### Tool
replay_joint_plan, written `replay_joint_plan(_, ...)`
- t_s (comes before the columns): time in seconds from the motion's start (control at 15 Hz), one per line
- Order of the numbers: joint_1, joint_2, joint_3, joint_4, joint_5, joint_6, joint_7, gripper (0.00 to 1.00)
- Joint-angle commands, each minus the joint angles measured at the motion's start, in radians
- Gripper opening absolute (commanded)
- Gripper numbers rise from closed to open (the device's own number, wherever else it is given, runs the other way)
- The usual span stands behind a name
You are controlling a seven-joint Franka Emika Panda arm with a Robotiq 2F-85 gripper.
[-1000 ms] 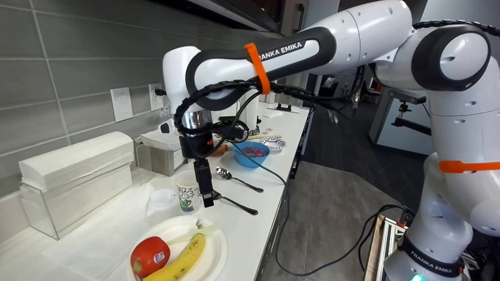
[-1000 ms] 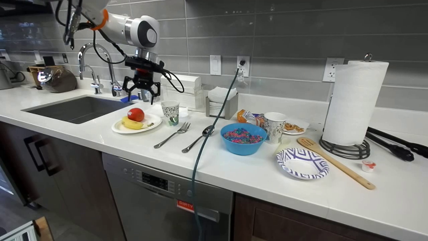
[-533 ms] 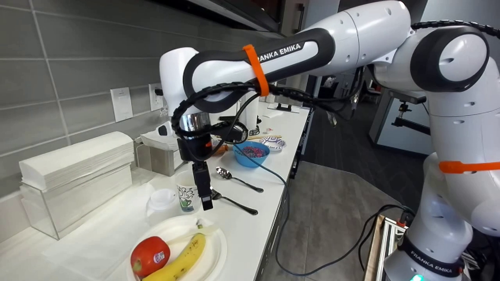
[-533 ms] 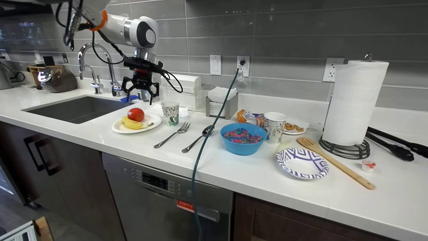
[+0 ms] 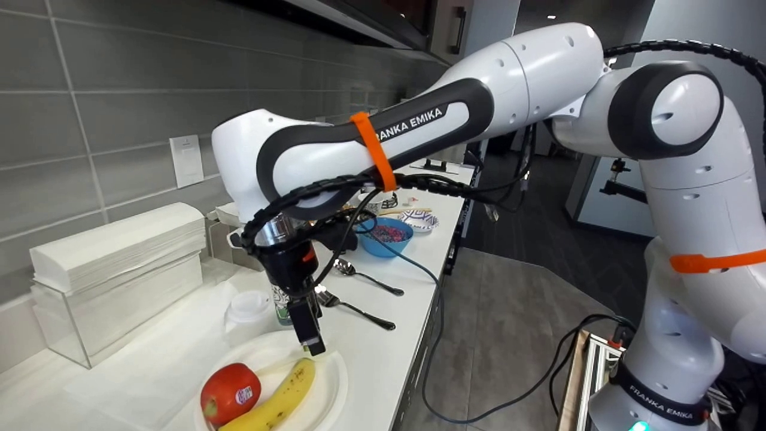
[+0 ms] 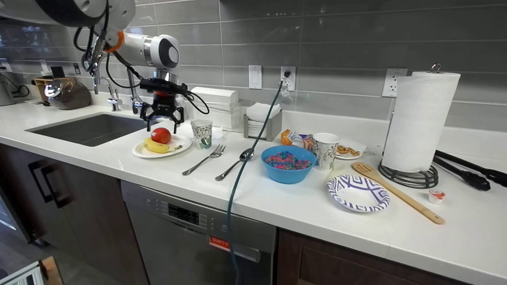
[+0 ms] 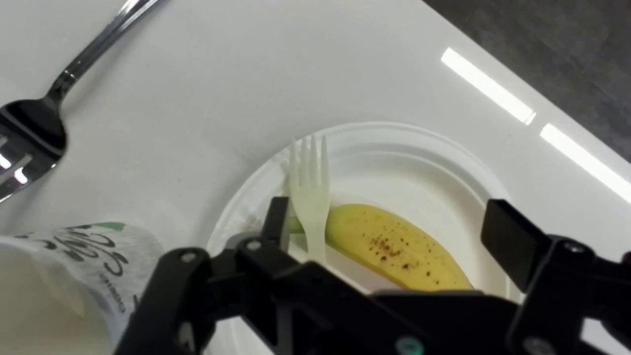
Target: Take the plate fork off the plate
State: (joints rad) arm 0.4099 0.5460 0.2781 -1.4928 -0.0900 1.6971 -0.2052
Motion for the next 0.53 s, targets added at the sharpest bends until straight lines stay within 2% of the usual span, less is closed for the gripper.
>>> replay_joint_plan(0.0, 0.035, 0.037, -0.016, 0.033, -0.065, -0.012, 0.063, 1.0)
replay_joint_plan(0.07, 0.038, 0.038, -0.017, 0.029, -0.077, 0.002, 0.074, 1.0)
replay_joint_plan(0.13, 0.041, 0.039, -0.018, 0.026, -0.09, 0.012, 0.081, 0.93)
replay_joint_plan(0.2, 0.044, 0.042, -0.02, 0.025, -0.102, 0.017, 0.089, 0.86)
replay_joint_plan(0.27, 0.046, 0.04, -0.022, 0.02, -0.114, 0.028, 0.099, 0.72)
replay_joint_plan(0.4, 0.043, 0.042, -0.026, 0.009, -0.131, 0.056, 0.117, 0.69)
replay_joint_plan(0.47, 0.043, 0.045, -0.03, 0.006, -0.14, 0.074, 0.126, 0.62)
